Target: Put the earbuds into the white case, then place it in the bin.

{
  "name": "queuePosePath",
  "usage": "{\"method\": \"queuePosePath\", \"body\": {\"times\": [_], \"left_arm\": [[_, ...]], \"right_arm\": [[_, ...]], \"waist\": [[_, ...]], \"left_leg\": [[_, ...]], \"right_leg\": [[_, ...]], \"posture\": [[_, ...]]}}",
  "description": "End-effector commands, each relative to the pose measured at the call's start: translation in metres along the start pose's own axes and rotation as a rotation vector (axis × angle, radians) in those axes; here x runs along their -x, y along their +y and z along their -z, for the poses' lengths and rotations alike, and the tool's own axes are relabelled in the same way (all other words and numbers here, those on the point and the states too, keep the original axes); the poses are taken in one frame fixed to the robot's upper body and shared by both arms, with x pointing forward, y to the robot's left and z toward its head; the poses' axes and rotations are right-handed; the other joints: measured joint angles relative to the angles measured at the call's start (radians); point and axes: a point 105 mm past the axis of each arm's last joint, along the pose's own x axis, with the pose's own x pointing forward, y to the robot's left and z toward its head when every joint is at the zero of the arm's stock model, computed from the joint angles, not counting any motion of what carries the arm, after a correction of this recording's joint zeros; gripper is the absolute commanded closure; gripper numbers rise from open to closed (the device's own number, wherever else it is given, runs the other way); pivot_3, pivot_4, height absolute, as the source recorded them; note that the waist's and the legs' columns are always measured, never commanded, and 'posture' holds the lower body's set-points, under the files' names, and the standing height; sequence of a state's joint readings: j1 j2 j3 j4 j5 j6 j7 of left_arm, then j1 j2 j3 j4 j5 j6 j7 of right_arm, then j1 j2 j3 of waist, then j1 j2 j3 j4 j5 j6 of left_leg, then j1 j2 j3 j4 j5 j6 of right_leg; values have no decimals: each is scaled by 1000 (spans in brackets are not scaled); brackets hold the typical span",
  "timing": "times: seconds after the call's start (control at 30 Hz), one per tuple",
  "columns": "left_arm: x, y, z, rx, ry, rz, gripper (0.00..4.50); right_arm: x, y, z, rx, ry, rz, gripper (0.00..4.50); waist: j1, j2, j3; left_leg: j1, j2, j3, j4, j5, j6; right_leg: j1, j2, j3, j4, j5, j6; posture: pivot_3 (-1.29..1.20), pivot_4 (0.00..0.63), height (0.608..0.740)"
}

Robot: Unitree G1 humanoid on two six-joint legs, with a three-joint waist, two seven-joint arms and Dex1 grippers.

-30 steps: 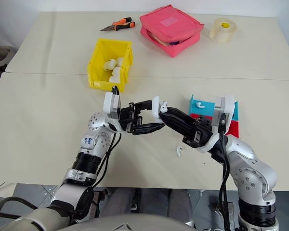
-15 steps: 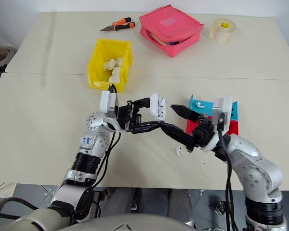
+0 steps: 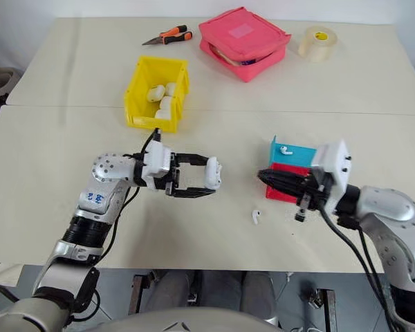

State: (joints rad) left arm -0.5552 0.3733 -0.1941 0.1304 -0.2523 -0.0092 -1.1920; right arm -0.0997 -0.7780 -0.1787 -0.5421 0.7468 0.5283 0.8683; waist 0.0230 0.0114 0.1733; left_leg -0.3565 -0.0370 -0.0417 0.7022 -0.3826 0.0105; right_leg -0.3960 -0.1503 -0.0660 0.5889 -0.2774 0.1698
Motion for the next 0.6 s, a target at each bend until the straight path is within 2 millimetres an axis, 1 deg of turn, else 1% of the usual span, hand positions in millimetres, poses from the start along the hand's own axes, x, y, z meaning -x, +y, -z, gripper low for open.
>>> {"method": "queuePosePath", "body": {"times": [0.03, 0.1, 0.17, 0.23, 0.33, 0.43, 0.53, 0.6], "left_arm": [[-14, -1, -6, -47, 49, 41, 1700], [-21, -4, -7, -39, 50, 55, 1700], [-25, -6, -7, -44, 50, 66, 1700], [-25, -6, -7, -42, 58, 68, 1700], [-26, -4, -5, -52, 60, 53, 1700], [-24, -1, -5, -65, 46, 31, 1700], [-22, 2, -8, -65, 6, 0, 1700], [-19, 7, -12, -87, -20, -38, 1700]], "right_arm": [[-22, 8, -13, 79, -2, -35, 4476], [-33, 11, -18, 74, -19, -65, 4476], [-40, 15, -19, 68, -14, -96, 4476], [-44, 15, -17, 64, 7, -99, 4476], [-45, 12, -11, 42, 37, -79, 4476], [-39, 5, 1, 9, 64, -35, 4476], [-24, -1, 13, 9, 99, 10, 4476], [-12, -11, 18, 37, 113, 81, 4476]], "waist": [[0, 0, 0], [0, 0, 0], [1, 0, 0], [3, 0, 0], [3, 0, 0], [2, 0, 0], [3, 0, 0], [3, 0, 0]], "left_leg": [[0, 0, 0, 0, 0, 0], [0, 0, 0, 0, 0, 0], [0, 0, 0, -1, 0, 0], [0, 0, -1, -1, 0, 0], [-1, -1, -1, -1, 0, 0], [-1, -1, -1, -1, 0, 0], [-1, -1, -1, -1, 0, 0], [-1, -1, 0, -1, 0, 0]], "right_leg": [[0, 0, 0, 0, 0, 0], [0, 0, 0, 0, 0, 0], [0, 0, 0, -1, 0, 0], [0, 0, 0, -1, 0, 0], [0, -1, 0, -1, 0, 0], [0, -1, -1, -1, 0, 0], [0, -1, -1, -1, 0, 0], [0, -1, -1, -1, 0, 0]], "posture": [[0, 150, 740], [0, 150, 740], [0, 150, 740], [0, 150, 740], [0, 150, 740], [0, 150, 740], [0, 150, 740], [0, 150, 740]]}}
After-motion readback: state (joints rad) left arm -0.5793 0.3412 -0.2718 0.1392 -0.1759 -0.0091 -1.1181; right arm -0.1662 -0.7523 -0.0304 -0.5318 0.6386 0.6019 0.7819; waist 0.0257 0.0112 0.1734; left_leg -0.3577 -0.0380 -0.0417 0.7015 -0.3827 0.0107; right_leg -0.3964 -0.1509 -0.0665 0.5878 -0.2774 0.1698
